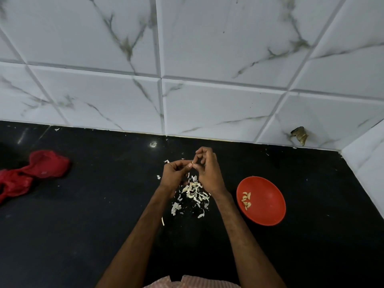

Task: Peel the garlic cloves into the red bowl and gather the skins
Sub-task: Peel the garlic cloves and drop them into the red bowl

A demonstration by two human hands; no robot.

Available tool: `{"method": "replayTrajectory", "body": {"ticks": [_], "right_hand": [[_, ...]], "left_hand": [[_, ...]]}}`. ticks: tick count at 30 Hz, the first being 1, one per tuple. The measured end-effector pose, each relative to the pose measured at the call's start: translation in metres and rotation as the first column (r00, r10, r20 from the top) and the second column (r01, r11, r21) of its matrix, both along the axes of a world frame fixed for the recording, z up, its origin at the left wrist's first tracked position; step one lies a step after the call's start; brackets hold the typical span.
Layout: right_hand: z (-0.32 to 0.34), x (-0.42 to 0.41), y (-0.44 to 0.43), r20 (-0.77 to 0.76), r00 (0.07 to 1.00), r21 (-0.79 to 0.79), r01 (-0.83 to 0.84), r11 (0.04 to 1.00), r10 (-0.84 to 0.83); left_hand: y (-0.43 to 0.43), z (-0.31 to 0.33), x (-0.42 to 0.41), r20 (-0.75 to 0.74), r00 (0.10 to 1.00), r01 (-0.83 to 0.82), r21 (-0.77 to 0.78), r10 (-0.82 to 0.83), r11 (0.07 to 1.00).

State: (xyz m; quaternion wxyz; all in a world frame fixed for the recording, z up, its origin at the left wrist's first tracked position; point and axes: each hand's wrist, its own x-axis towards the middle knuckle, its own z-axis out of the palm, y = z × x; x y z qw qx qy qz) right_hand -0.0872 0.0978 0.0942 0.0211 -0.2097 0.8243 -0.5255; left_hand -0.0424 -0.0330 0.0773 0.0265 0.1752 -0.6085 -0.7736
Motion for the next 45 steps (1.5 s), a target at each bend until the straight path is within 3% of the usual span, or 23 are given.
{"method": "replayTrajectory", "body": {"ticks": [13,23,34,39,45], "right_hand": [[0.003,-0.005,0.008,0.034,0.999,-0.024,0.005,1.0,-0.004],[0.002,-0.008,0.013,0.094,0.995,-0.042,-0.034,0.999,0.038],[-0.006,-0.004,0.008,-0.042,0.999,0.053,-0.002,0.999,0.004],[0.0,-0.003,0.01,-0.03,0.999,0.026,0.029,0.999,-0.028],[0.002,-0.003,0.01,-0.075,0.997,0.102,0.044,0.994,-0.036]], "left_hand": [[-0.002,0.002,0.002,0.009,0.997,0.074,-0.046,-0.074,0.996],[-0.002,0.002,0.002,0.053,0.99,0.126,0.016,-0.127,0.992],[0.001,0.009,0.002,0.086,0.993,0.064,0.154,-0.077,0.986],[-0.001,0.006,0.002,0.09,0.992,0.078,0.108,-0.087,0.991],[-0.002,0.005,0.001,0.104,0.991,0.074,0.061,-0.08,0.995]]}}
